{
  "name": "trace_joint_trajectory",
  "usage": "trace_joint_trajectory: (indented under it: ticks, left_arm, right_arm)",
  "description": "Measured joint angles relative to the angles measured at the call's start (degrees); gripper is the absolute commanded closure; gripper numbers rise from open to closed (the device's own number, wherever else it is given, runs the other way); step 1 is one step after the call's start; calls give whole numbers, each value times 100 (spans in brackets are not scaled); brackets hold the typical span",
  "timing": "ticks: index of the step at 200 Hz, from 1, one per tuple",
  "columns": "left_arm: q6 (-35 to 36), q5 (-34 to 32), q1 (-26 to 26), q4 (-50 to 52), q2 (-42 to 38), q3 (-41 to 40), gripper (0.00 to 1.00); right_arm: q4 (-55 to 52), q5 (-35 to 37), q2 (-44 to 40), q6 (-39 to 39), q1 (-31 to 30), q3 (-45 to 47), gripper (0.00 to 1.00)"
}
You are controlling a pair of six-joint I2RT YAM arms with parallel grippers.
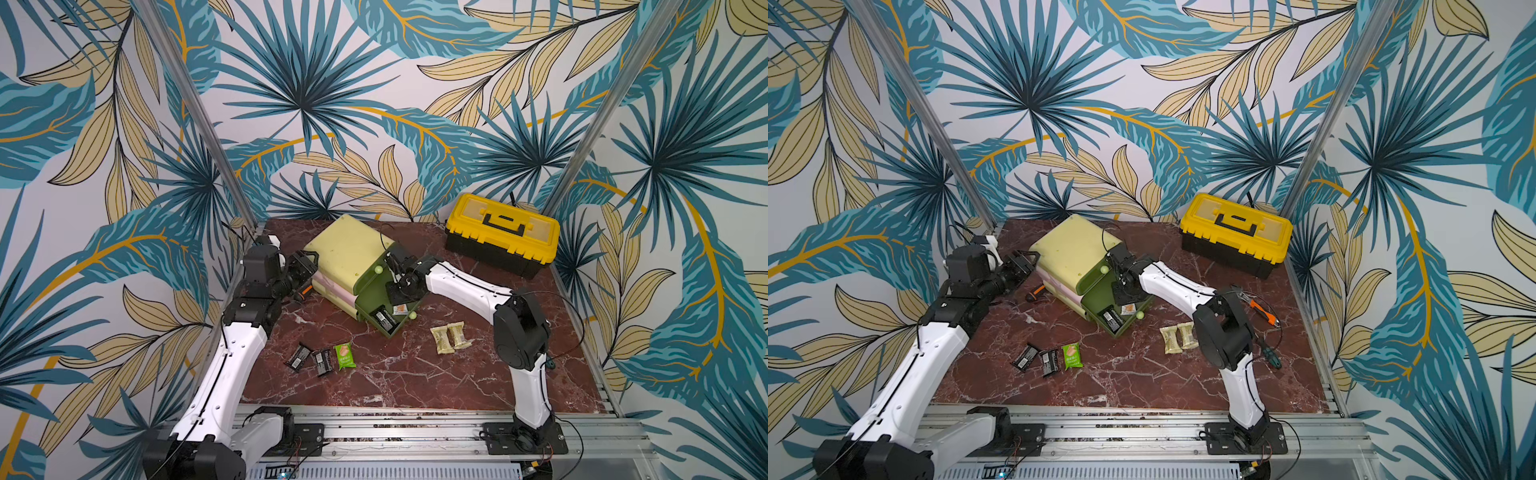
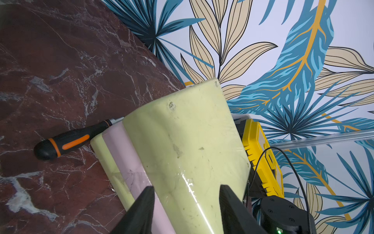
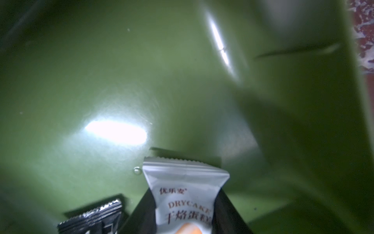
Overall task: Take the cookies out of the drawer
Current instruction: Pick up the cookie from the drawer.
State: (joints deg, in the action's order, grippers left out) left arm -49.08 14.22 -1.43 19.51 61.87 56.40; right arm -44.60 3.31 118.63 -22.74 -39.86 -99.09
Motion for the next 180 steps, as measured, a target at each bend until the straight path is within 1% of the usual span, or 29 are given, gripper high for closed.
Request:
trace_joint_trajectory:
  ticks: [46, 130, 154, 180]
  left_arm:
    - [-20, 2, 0, 4, -4, 0, 45]
    - [-39, 39, 0, 26, -4, 0, 45]
    - [-37, 44, 0, 66, -4, 0, 45]
    - [-37, 50, 0, 90, -11, 0, 45]
  right_arm:
    - [140, 170, -164, -188, 0, 109, 57]
    - [278, 459, -1091, -531, 61, 205, 58]
    - [247, 511, -1488, -455, 232, 452, 58]
    - [90, 533, -2026, -94, 575, 988, 58]
